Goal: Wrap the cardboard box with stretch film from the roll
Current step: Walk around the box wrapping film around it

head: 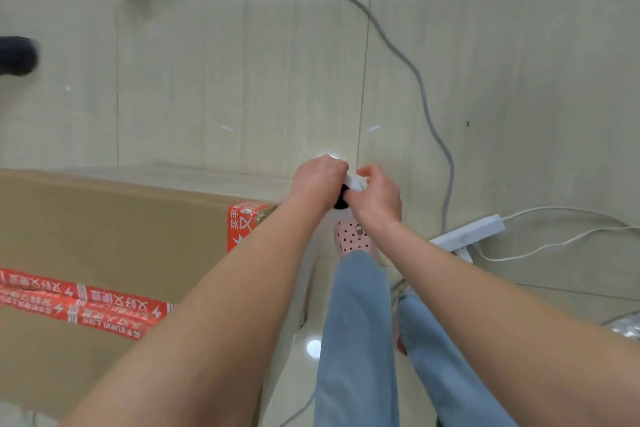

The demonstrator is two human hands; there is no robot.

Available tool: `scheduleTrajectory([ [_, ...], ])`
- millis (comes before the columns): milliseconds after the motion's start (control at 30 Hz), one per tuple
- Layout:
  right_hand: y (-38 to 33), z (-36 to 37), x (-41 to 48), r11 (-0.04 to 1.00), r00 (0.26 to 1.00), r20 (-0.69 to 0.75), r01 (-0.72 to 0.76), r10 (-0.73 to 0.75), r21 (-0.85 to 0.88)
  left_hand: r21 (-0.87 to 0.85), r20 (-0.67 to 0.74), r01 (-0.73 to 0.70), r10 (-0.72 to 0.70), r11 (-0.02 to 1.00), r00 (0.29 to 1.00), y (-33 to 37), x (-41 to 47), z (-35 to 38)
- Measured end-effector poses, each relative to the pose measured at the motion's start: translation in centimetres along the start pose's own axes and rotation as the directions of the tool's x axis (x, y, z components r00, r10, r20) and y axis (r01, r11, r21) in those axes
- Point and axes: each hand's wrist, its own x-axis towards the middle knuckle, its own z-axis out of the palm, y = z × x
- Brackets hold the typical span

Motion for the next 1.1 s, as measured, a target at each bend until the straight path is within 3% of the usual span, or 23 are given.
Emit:
scheduleTrajectory([
  [100,-0.4,0.5,0.2,0.996,0.995,0.041,-0.089,0.088,0.005,0.031,0.058,-0.030,0.029,0.999,0.998,-0.2,0.7,-0.2],
  [200,-1.8,0.6,0.7,0.998,0.998,0.015,-0.066,0.066,0.014,-0.051,0.056,-0.007,0.010,0.999,0.998,-1.4,1.4,-0.9],
  [433,-5.9,1.5,2.0,0.996,1.000,-0.014,0.018,-0.020,-0.085,-0.330,-0.020,0.135,-0.150,0.934,0.988,-5.0,2.0,-1.5],
  [800,-10.5,5.6,3.0,0.979,0.986,0.060,0.163,-0.157,-0.124,-0.525,-0.034,0.349,-0.429,0.776,0.903,-11.0,1.4,-1.2],
  [1000,-10.3,6.1,3.2,0.992,0.990,0.142,0.036,-0.018,-0.122,-0.617,0.019,0.408,-0.505,0.673,0.863,-12.0,1.1,-0.9],
  [1100,-11.0,6.5,3.1,0.996,0.991,0.131,0.009,0.003,-0.089,-0.621,0.040,0.387,-0.465,0.682,0.884,-12.6,0.7,-0.8],
])
